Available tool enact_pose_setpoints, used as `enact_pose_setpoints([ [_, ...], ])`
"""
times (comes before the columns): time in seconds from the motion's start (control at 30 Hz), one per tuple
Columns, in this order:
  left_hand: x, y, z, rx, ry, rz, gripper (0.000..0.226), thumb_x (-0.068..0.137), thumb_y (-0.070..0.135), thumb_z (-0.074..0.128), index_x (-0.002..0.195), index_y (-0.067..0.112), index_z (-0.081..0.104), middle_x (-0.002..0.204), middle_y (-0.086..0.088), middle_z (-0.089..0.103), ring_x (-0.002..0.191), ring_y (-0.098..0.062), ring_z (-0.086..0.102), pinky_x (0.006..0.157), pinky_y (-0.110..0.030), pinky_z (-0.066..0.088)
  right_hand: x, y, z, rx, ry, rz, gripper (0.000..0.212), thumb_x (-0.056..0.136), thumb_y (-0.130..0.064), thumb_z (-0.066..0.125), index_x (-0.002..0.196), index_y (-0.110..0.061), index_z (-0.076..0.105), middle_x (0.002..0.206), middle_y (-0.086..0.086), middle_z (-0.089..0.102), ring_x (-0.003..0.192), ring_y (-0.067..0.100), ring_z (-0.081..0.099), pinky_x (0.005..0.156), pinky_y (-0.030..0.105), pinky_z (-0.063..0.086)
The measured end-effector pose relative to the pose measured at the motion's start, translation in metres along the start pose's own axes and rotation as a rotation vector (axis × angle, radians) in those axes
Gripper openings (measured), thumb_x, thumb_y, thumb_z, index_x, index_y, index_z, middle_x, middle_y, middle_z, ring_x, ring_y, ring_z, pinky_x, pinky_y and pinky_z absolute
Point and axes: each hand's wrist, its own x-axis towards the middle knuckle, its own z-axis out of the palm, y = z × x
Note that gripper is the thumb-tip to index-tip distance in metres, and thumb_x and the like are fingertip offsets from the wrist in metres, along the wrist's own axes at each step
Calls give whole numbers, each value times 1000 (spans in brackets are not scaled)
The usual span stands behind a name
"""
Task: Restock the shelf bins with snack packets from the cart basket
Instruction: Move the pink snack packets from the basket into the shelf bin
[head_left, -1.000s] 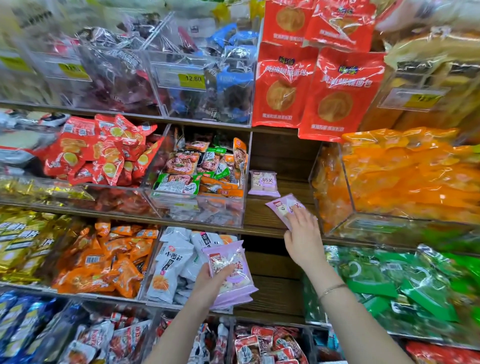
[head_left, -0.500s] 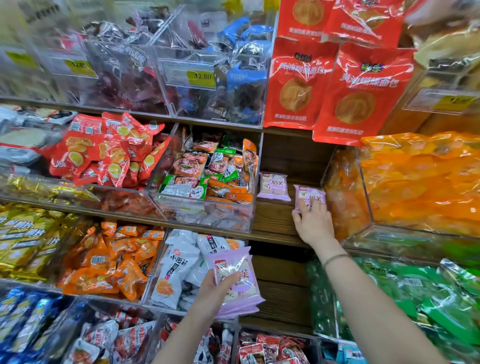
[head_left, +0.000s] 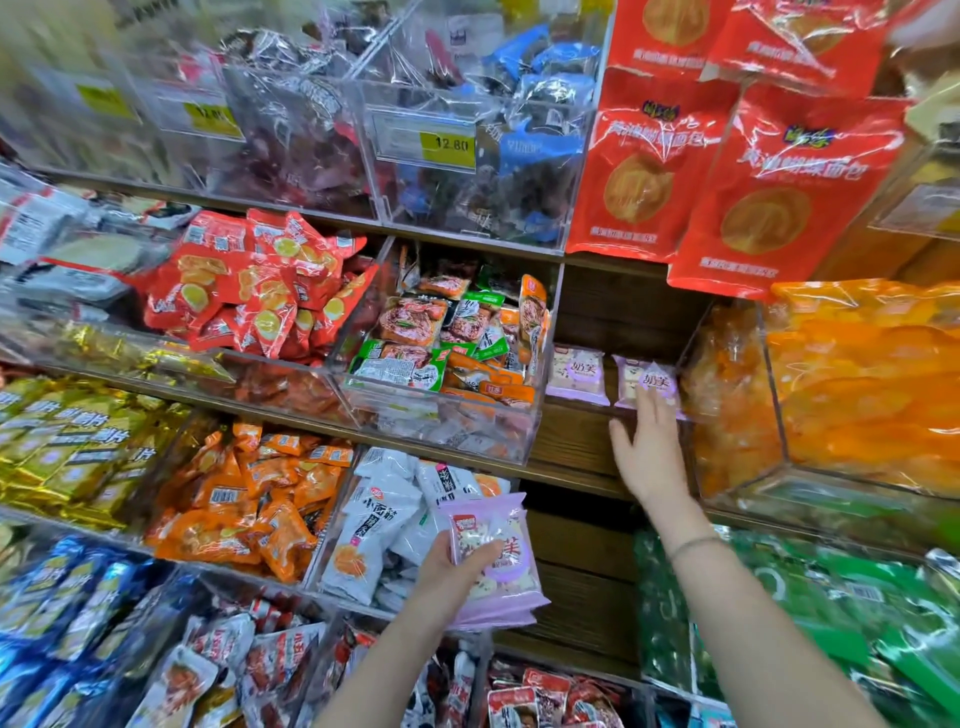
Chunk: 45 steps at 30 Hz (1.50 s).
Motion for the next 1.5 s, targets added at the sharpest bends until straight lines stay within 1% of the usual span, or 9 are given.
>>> enact_pose_setpoints([
  [0.13,-2,0,2,6,11,-14,109,67,59,73,152,24,13,156,-5,25,138,-29,33,108,-48,33,-100,-24,9,261,76,-94,26,88,-21,61,113,-17,56,106,-5,54,100,13,52,88,22,39],
  [0.27,-3,0,2,-6,26,-7,110,69,58,73,152,24,9,158,-6,20,140,-29,30,108,-47,32,-160,-47,28,518,-386,188,29,83,-36,68,104,-26,51,91,-9,56,80,4,54,63,13,43],
  [0.37,-3,2,3,30,46,10,103,72,56,72,151,21,15,156,-5,26,134,-26,38,102,-44,38,-169,-51,33,636,-499,247,19,86,-35,64,99,-24,56,91,0,63,81,15,59,64,15,47],
  [0.47,-5,8,4,61,63,9,85,74,61,65,141,18,36,134,2,50,107,-15,53,88,-36,47,-170,-46,30,734,-456,309,10,90,-28,60,99,-23,60,91,0,68,81,17,63,64,22,50],
  [0.6,-1,6,6,95,85,5,68,85,60,54,137,18,40,145,-6,43,125,-25,44,103,-41,35,-167,-26,21,854,-308,424,13,92,-22,57,103,-16,62,90,4,70,68,10,62,59,21,49],
  [0.77,3,3,5,67,88,-1,63,94,48,50,143,13,34,148,-5,39,126,-19,40,96,-31,31,-147,-2,1,1018,-99,524,19,95,-19,52,109,-13,64,99,6,71,88,21,67,78,35,54],
  [0.9,2,5,5,43,80,-9,60,95,44,50,143,14,33,139,-2,43,115,-13,40,89,-28,28,-96,-5,-10,1120,43,558,19,95,-5,47,107,-6,62,104,6,68,93,16,67,67,19,56],
  [1.27,1,6,1,69,54,-26,14,97,37,48,107,30,41,102,16,48,85,2,44,84,-23,35,59,-37,26,839,99,546,16,96,-10,47,108,0,52,126,17,55,87,17,64,85,32,55],
  [1.5,-2,10,3,31,65,-50,2,97,33,50,98,34,48,87,22,54,72,11,48,43,-2,38,72,-39,30,225,-26,417,21,98,-19,44,116,-9,51,114,14,61,99,27,54,76,26,33],
])
